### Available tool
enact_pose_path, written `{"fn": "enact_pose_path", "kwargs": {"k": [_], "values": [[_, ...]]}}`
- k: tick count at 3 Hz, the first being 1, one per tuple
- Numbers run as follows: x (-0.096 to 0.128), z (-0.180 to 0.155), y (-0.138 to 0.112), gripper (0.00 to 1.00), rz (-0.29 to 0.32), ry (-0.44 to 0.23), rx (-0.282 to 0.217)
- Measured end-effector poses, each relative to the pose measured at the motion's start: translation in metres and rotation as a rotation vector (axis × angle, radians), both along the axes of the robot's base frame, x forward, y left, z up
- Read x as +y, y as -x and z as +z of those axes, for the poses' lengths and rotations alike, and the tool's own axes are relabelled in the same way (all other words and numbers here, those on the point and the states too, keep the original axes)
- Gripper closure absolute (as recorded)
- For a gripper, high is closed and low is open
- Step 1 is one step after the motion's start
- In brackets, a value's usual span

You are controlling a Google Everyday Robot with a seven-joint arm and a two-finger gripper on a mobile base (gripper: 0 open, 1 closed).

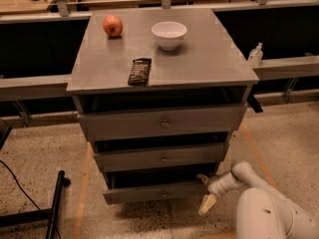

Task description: Open bottom drawer

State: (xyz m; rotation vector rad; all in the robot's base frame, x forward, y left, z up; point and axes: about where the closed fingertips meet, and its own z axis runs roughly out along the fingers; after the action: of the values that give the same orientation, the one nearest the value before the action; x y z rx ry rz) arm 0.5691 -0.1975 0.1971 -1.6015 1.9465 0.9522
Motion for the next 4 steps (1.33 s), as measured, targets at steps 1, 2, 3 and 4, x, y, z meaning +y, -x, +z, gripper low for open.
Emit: {"fn": "enact_pose_path", "kwargs": {"k": [1, 2, 3, 4], "values": [[0.0000, 0.0000, 0.0000, 0.00, 0.000, 0.000, 0.000], [0.0000, 0.0001, 0.0001, 0.00, 0.000, 0.000, 0.000], [0.0000, 0.0001, 0.0001, 0.00, 0.000, 0.000, 0.000], [0.0000, 0.0001, 0.0001, 0.00, 0.000, -0.001, 0.000]]}}
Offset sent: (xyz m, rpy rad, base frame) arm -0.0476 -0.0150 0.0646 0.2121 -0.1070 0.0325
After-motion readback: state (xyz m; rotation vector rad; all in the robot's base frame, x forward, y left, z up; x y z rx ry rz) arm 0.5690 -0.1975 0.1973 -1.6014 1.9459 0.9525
